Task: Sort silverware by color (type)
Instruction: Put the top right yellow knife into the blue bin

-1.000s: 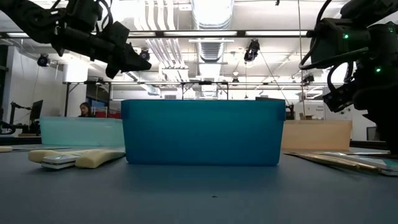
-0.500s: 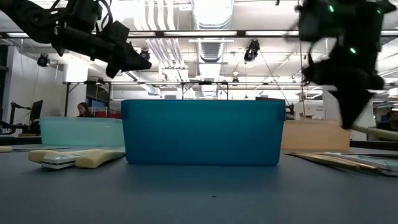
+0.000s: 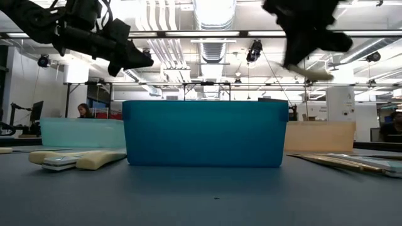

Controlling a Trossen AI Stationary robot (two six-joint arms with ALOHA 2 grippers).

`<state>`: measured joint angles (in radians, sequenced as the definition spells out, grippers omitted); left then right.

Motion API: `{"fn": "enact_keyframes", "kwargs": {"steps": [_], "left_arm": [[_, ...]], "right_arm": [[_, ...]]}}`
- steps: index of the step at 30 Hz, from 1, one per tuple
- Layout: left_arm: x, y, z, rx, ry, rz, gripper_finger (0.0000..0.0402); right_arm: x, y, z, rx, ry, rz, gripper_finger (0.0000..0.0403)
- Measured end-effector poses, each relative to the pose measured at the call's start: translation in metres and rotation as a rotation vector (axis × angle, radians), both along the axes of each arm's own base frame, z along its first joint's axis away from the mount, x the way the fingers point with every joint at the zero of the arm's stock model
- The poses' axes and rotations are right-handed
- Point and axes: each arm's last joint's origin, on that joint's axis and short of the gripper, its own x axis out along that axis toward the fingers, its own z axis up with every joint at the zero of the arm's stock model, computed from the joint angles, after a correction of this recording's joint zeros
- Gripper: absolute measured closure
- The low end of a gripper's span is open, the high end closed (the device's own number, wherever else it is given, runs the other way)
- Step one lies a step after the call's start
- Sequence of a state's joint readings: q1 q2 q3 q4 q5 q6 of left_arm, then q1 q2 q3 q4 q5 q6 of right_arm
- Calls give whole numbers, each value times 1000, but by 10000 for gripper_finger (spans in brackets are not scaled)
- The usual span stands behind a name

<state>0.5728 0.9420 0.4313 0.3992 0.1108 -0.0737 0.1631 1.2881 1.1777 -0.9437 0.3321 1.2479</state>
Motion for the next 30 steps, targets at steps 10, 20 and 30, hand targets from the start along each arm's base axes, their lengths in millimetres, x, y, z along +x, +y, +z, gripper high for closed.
{"fn": "enact_keyframes", "kwargs": {"steps": [10,20,30], "left_arm": [[-6,-4,10,108,-11,-17,363],[-23,-15,25,173,-54,-16,363],[-41,-27,27,188,-77,-15,363]], "right_arm": [[72,8,33,68,-125,-75,375],[134,8,40,231,-109,-129,375],[168,4,26,330,26,-243,375]]}}
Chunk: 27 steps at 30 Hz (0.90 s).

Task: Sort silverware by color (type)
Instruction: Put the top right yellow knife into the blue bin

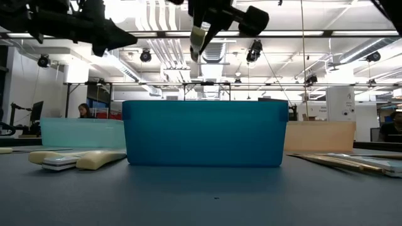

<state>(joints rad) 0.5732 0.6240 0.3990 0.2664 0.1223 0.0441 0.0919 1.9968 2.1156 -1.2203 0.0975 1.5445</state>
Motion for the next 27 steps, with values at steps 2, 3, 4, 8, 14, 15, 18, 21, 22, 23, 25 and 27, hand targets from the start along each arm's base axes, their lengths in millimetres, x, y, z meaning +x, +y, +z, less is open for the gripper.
{"fn": "enact_keyframes", "kwargs": {"steps": [2,3,4,8,14,15,18,21,22,23,25,27], "left_arm": [[-2,-2,-1,3,-5,0,363],[-3,-2,-1,5,-8,0,363],[-4,-3,-1,5,-8,0,363],[-6,-4,-2,-4,7,-1,363],[-10,-7,-3,-14,21,-1,363],[-11,-7,-3,-13,20,-1,363],[-14,-9,-2,-9,12,-1,363],[-17,-11,0,-2,-3,-1,363],[-18,-12,1,1,-8,-1,363],[-19,-12,2,3,-12,-1,363],[-21,-13,2,5,-15,-1,363],[-22,-14,3,9,-21,-1,363]], "right_arm": [[3,-2,-5,13,39,-18,375],[4,-2,-8,22,60,-26,375],[6,-3,-11,30,77,-31,375],[11,-8,-25,64,135,-40,375],[16,-12,-48,117,223,-28,375],[16,-12,-50,117,231,-22,375],[14,-12,-55,117,257,-18,375],[12,-11,-58,134,283,-14,375],[12,-11,-59,136,286,-15,375],[12,-11,-59,138,287,-15,375],[12,-11,-60,142,292,-15,375],[11,-11,-63,158,301,-15,375]]}}
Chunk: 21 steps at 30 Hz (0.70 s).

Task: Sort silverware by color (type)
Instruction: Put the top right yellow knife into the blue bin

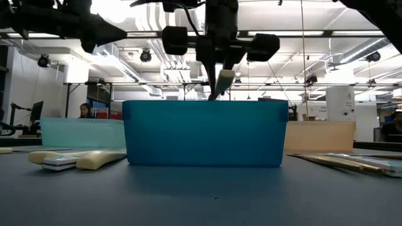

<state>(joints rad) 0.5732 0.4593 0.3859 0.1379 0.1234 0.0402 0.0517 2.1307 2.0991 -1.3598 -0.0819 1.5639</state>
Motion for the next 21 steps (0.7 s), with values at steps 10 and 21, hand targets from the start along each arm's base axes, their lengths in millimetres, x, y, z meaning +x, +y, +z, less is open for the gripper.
{"fn": "enact_keyframes", "kwargs": {"steps": [10,21], "left_arm": [[-3,-2,1,3,-6,0,363],[-3,-2,1,2,-4,0,363]], "right_arm": [[-3,0,-14,33,51,-25,375],[-2,-5,-16,31,50,-47,375]]}}
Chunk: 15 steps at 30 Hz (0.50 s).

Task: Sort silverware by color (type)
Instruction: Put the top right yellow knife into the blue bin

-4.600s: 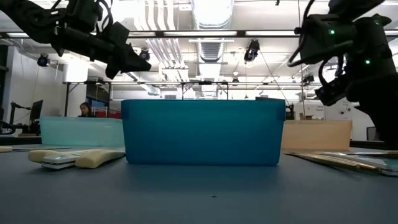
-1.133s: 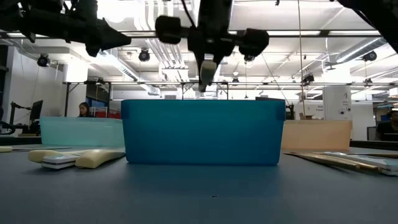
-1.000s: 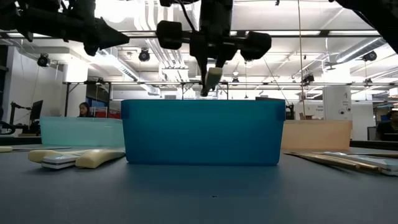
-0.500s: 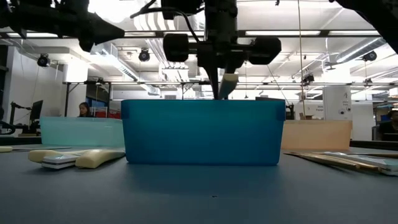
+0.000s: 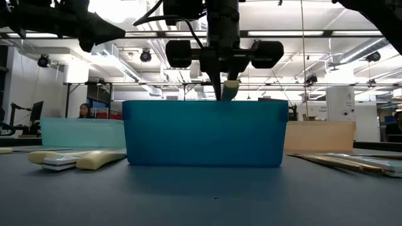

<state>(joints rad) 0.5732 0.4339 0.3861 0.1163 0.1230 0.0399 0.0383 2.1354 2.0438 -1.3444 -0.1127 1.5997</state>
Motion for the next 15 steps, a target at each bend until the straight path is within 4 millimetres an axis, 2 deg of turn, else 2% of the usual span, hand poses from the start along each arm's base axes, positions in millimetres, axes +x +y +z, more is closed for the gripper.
{"fn": "enact_keyframes", "kwargs": {"steps": [15], "left_arm": [[0,0,0,0,0,0,363]], "right_arm": [[11,-2,-24,-9,7,24,375]]}}
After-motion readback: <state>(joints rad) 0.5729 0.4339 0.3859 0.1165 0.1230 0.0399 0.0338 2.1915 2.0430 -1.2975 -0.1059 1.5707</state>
